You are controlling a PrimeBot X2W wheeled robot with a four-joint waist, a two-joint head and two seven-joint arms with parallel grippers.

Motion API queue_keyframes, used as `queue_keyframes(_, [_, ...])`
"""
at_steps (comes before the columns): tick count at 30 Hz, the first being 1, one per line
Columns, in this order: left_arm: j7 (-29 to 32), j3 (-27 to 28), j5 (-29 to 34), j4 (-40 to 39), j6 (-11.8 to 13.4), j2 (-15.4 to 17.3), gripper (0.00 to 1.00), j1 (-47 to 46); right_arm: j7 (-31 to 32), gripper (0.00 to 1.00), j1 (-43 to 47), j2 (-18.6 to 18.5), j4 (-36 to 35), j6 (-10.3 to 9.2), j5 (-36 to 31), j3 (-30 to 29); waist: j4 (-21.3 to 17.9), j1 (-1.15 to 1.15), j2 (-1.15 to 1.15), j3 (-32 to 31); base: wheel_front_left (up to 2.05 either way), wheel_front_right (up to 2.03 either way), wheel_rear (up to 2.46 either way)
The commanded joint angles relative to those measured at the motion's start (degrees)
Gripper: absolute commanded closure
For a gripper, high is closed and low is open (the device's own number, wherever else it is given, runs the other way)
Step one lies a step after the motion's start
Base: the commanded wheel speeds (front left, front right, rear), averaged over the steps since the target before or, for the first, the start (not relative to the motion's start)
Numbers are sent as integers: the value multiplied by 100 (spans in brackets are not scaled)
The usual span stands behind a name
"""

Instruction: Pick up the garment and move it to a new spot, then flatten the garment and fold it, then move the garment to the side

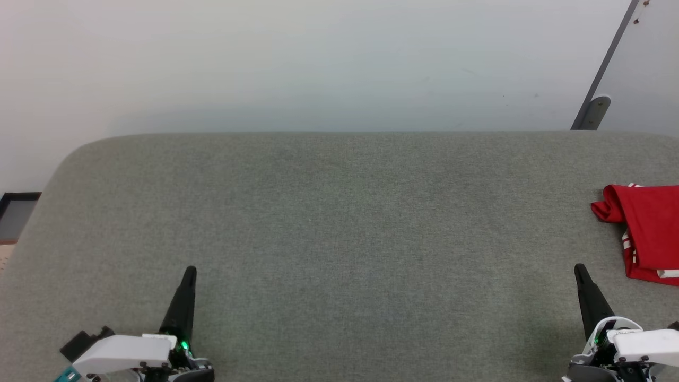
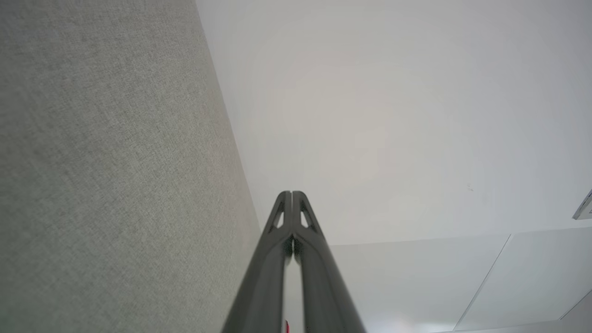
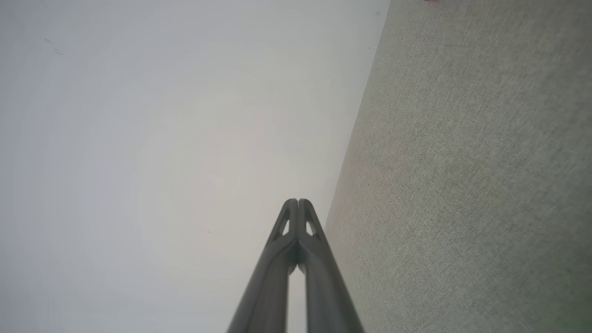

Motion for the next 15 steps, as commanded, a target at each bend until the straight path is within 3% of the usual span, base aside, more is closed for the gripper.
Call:
queue_keyframes(1, [40,30,-119,-16,0,-23,100,-65,40,100,-87,15,-35,-7,150,18,-2,0,0,1,0,0,0])
queue_keyframes(15, [181,89,-519,-9,0,-150,100,-120,177,100,-141,34,-47,-8,728,22,-13,0,0,13,0,0,0])
